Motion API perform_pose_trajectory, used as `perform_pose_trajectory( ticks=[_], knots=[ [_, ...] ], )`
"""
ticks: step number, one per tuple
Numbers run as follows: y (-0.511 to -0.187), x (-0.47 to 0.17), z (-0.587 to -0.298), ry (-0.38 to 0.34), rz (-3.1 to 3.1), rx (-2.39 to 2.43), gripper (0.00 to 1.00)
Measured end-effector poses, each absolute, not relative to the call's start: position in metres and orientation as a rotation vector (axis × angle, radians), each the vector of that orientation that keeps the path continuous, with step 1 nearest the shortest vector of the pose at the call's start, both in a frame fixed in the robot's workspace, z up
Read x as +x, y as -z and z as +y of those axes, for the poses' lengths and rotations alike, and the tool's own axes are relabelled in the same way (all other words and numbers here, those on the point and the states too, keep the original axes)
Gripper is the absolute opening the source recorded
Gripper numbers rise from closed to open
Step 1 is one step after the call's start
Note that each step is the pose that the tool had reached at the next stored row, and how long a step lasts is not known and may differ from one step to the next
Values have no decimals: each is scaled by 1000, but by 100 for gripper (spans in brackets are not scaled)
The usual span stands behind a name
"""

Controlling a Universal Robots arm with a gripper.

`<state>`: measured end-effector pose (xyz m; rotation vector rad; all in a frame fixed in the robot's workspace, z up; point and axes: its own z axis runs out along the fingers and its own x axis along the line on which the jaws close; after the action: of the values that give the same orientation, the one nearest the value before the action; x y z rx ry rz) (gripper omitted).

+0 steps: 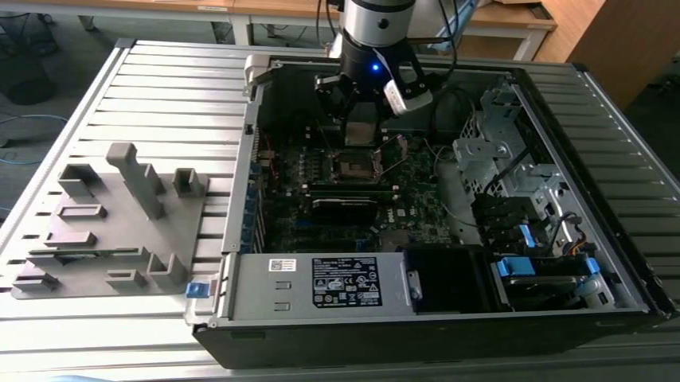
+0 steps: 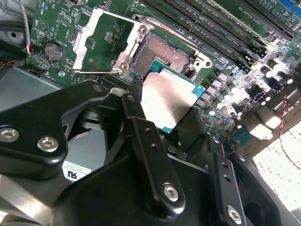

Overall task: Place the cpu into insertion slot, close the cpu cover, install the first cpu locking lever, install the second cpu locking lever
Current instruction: 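Place the cpu into insertion slot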

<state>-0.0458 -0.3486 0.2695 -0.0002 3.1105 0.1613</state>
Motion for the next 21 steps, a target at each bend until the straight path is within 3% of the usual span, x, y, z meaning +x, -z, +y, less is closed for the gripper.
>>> perform_pose_trajectory(
  ticks=[21],
  knots=[
    [-265,-46,-349,-155,3078,361,54]
  ],
)
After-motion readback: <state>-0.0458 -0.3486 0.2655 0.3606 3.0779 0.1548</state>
